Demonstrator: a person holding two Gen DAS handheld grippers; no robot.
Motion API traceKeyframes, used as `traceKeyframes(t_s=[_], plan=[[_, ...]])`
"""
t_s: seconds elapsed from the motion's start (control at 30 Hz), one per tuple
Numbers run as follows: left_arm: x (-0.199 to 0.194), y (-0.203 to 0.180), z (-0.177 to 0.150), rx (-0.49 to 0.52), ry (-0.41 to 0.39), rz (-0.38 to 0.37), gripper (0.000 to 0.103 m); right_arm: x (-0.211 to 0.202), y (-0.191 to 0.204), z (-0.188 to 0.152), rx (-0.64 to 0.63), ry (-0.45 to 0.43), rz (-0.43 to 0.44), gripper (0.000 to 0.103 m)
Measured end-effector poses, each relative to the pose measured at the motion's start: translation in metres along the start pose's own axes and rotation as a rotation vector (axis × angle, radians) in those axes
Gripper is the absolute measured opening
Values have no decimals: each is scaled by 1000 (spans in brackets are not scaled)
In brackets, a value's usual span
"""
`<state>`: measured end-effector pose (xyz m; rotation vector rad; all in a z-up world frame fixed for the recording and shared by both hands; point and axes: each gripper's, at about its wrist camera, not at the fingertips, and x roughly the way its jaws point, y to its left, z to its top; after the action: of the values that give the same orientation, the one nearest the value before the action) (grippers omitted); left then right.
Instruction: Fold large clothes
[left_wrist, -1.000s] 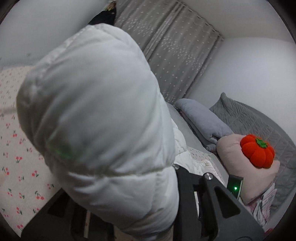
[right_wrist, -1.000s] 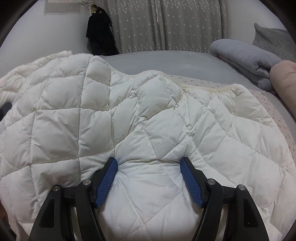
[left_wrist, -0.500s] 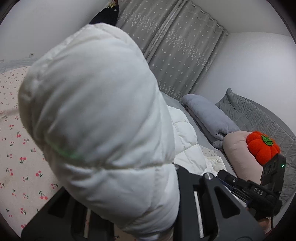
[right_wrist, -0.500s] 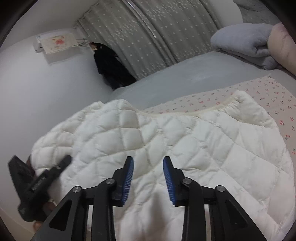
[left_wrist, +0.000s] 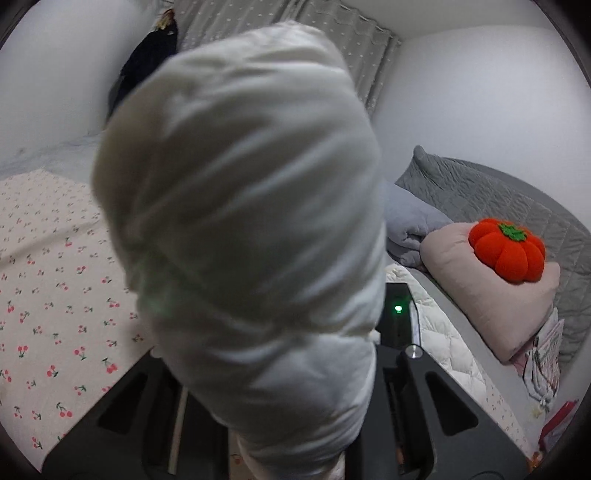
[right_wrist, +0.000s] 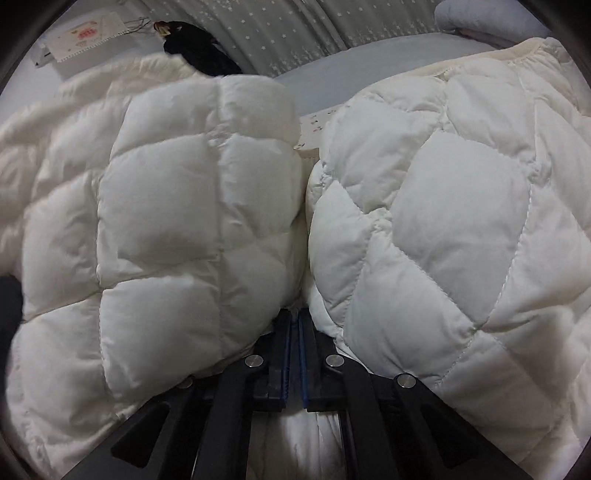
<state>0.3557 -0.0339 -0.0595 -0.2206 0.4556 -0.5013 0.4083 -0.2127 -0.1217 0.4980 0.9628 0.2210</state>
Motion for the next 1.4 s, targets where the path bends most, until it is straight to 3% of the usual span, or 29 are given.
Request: traceKeyframes(t_s=[0.2,0.3,0.43,0.63,0.77,0.83,0.87,0.9,1.03,1.13,1.2,1.33,1.4], plan=[[14,-47,17,178,15,25,22,-32,-24,7,117,-21,104,5],[18,-64,23,250,26,32,22,-69,-44,4,139,-77,106,14],[11,-78,17,359,49,22,24,-113,-76,-9,215,-130,118,14],[16,-130,-15,619,101,-17,29,-175,-133,-25,338,-200,48,16],[23,-168,-46,829,168,-77,36,-186,-176,-28,473,-206,112,18],[26,-187,-61,921,207,-115,38,-193,-186,-29,516,-223,183,30],[29,-195,-69,961,236,-137,41,-200,-194,-26,538,-244,219,47],[31,-200,-75,992,255,-152,43,-208,-201,-23,552,-263,227,56],[36,-214,-87,1041,308,-180,48,-248,-222,-22,551,-347,204,60],[33,-217,-95,1060,335,-203,49,-273,-228,-12,520,-413,241,65],[30,-217,-98,1088,330,-201,50,-275,-217,-4,466,-402,227,74],[36,-222,-99,1095,338,-201,54,-259,-197,31,327,-306,130,71],[41,-219,-100,1103,340,-197,56,-233,-181,36,251,-267,35,38]])
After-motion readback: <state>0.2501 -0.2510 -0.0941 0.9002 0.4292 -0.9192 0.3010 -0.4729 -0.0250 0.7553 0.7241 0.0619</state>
